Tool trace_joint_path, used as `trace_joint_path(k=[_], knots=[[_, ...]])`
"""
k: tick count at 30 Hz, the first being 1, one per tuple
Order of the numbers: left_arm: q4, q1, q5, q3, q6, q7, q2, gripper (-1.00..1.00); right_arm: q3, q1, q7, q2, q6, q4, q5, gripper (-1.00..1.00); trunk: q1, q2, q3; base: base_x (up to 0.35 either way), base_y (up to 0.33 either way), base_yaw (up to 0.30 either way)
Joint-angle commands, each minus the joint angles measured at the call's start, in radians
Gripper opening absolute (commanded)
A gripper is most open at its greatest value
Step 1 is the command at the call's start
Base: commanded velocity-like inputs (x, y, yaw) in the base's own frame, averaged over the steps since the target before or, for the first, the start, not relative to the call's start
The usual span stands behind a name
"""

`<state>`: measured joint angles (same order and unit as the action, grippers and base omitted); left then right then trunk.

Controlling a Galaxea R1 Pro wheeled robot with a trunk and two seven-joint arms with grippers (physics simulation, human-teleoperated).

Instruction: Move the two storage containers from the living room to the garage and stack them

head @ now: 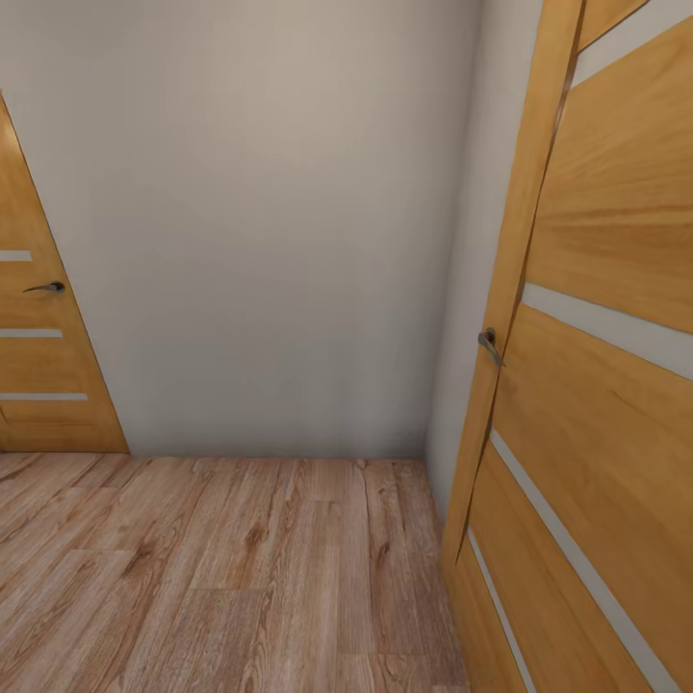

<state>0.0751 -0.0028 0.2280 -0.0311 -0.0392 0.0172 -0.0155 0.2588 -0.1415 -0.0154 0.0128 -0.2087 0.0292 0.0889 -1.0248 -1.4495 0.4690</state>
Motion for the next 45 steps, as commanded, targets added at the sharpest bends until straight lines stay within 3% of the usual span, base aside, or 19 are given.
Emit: trace_joint_path(k=[1,20,45], knots=[[0.0,0.0,0.002,-0.003,-0.002,0.001,0.0,1.0,0.008,-0.002,-0.001,0.0,-0.006,0.003,0.009,1.0,0.0,0.0,0.001,0.18,0.0,0.0],[0.0,0.0,0.002,-0.003,-0.002,0.001,0.0,1.0,0.013,-0.001,0.002,0.001,0.011,0.003,0.006,1.0,0.0,0.0,0.001,0.206,0.0,0.053],[0.0,0.0,0.002,-0.003,-0.002,0.001,0.001,1.0,0.008,-0.001,0.003,0.001,0.011,0.003,0.014,1.0,0.0,0.0,0.001,0.007,0.0,0.131]])
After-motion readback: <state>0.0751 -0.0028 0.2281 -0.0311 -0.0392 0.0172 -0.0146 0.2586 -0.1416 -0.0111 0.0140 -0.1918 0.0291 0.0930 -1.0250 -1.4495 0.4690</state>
